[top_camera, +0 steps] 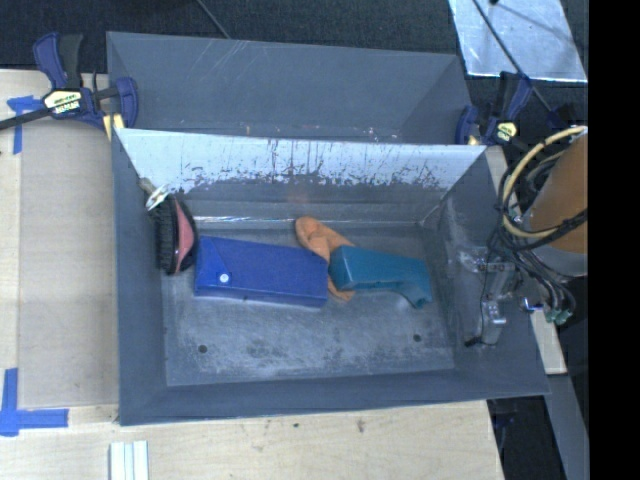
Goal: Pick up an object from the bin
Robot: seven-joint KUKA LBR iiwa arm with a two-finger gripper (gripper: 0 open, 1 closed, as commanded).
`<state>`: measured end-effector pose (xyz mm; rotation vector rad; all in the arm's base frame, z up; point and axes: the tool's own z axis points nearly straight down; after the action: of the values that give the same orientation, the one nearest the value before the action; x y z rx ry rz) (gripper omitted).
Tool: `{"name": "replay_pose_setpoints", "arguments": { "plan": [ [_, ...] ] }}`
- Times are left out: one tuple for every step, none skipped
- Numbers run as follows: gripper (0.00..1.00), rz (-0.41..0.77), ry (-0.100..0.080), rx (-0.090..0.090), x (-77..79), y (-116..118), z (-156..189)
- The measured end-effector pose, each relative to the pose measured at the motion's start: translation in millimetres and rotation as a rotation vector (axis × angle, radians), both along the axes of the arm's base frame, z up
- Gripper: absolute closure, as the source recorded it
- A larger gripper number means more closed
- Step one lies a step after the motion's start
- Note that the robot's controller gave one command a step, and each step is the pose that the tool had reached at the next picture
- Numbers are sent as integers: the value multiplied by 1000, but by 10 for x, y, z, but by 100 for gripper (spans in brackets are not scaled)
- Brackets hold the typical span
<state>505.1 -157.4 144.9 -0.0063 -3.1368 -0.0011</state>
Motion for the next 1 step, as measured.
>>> {"name": "replay_pose_setpoints", "arguments": {
  "plan": [
    [0,3,-8,-2,20,6,44]
  ]
}}
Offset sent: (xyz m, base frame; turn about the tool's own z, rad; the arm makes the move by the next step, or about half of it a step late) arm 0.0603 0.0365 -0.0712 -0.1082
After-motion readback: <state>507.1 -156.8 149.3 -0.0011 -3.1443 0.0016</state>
